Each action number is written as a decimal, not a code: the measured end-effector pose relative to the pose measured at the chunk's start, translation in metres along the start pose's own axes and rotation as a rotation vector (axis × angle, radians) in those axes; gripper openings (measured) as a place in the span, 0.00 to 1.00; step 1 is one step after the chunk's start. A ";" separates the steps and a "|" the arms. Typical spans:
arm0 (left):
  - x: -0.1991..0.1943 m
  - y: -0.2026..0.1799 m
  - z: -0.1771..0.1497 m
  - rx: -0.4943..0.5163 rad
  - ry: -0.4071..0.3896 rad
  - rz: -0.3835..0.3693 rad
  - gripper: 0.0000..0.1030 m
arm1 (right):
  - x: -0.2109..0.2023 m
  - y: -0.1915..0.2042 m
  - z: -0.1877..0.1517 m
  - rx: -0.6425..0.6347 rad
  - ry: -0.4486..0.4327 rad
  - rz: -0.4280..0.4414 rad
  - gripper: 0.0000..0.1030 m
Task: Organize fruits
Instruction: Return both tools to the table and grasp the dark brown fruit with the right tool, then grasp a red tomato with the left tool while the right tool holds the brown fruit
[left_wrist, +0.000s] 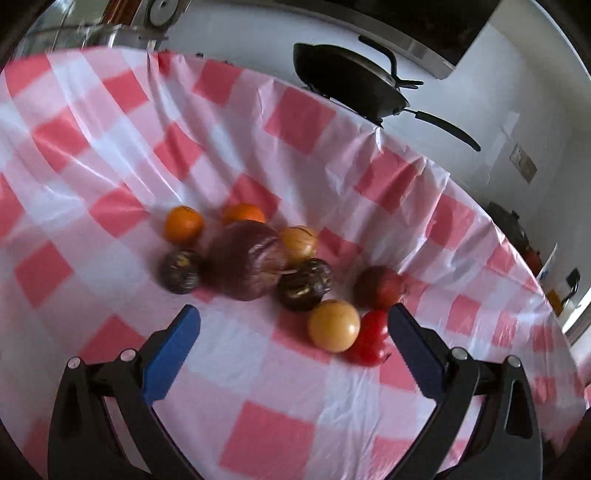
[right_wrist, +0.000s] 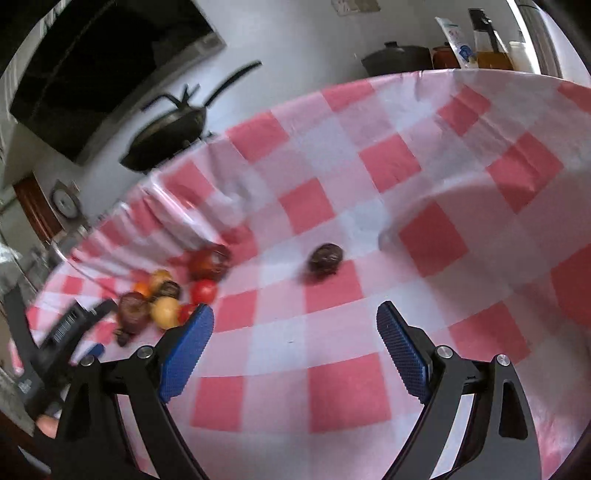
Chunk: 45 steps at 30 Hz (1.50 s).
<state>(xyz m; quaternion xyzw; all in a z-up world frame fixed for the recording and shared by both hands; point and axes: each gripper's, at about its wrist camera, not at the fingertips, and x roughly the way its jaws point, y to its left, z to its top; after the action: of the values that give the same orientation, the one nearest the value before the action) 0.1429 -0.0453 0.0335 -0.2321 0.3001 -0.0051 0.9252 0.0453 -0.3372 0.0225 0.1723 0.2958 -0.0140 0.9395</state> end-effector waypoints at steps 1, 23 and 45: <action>0.003 0.002 0.000 -0.021 -0.003 -0.017 0.98 | 0.009 0.002 0.004 -0.019 0.006 -0.023 0.84; 0.005 0.002 -0.014 0.102 0.083 -0.099 0.98 | 0.132 0.017 0.041 -0.131 0.213 -0.243 0.38; 0.065 -0.082 -0.046 0.423 0.328 -0.105 0.63 | 0.114 -0.041 0.040 0.085 0.174 -0.106 0.38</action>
<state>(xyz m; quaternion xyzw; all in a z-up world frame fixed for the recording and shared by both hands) 0.1813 -0.1477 -0.0003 -0.0449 0.4257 -0.1532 0.8907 0.1559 -0.3804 -0.0238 0.1968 0.3843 -0.0615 0.8999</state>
